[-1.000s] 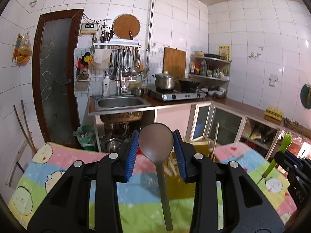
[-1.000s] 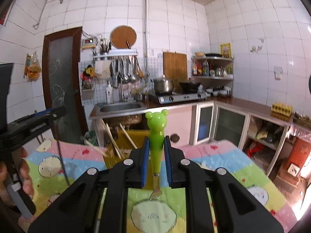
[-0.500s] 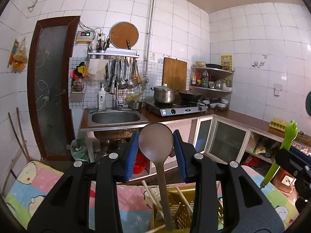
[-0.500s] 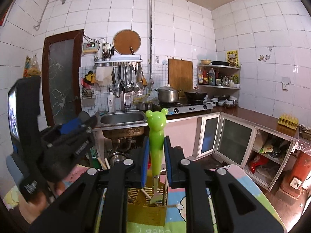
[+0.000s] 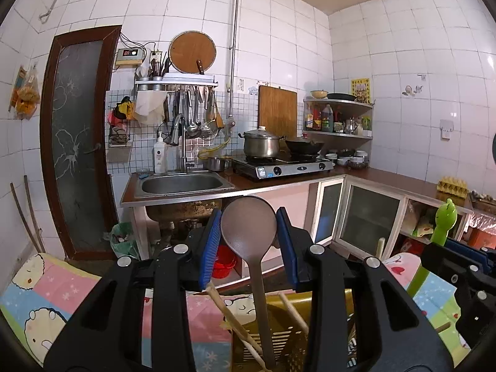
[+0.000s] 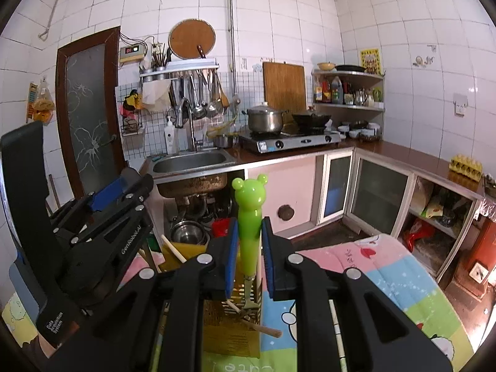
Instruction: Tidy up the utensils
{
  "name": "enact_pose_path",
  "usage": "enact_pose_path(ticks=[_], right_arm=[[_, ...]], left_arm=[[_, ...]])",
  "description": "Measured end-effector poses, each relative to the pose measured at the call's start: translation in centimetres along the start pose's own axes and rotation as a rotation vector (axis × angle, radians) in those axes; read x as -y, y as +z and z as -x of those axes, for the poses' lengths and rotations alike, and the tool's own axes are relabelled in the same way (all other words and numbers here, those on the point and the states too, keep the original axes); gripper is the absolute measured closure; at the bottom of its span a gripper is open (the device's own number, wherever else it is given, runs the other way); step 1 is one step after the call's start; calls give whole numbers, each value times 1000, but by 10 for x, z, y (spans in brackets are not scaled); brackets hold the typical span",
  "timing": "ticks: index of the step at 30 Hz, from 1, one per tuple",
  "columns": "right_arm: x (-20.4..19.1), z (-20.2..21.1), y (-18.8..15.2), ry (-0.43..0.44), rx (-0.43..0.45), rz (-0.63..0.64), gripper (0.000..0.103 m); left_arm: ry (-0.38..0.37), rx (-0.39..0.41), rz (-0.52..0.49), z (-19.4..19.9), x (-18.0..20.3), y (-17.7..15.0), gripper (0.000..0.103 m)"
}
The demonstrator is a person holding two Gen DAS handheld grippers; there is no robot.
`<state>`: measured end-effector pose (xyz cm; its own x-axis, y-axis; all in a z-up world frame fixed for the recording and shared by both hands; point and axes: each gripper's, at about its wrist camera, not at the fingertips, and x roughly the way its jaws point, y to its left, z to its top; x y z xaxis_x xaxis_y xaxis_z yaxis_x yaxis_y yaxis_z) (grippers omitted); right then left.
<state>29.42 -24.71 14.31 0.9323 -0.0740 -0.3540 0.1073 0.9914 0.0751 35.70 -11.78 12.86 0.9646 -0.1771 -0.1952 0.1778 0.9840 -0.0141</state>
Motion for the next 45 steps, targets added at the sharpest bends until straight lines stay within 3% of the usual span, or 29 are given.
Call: enact_pose_path(ticks=[14,18,19,20,21,24,26,30,34,38,45], right_arm=[[-3,-36,-28,-34,-108,5,88],[-4,-40,-32,-45,-159,16,85],[-5,-38,-31,-48,-169,20,73],[-4,-35,-30,-53,-168,21,55],[-3,-30,-29,-69,-157,18,49],[-1,-14,-23,-77,-147,5,43],[0,1,-20,-81,-138,-4,31],[0,36,-29,-108,-127,17,22],[3,66,-58,-117,-162,2,19],[4,81,-100,-139,-224,1,19],[15,90,-171,-167,-350,-72,19]], left_arm=[[10,-37,-15,-10,-6,-16,67],[16,-63,11,0,-17,-5,52],[29,-63,11,7,-21,-2,43],[44,-61,4,13,-25,1,36],[58,-60,-3,20,-28,4,34],[92,-70,-25,40,-40,10,30],[97,-92,-21,55,-49,13,20],[123,-112,-20,95,-67,6,7],[127,-151,-13,122,-80,-14,5],[105,-257,28,136,-94,-50,5],[132,-352,-4,151,-100,-106,5]])
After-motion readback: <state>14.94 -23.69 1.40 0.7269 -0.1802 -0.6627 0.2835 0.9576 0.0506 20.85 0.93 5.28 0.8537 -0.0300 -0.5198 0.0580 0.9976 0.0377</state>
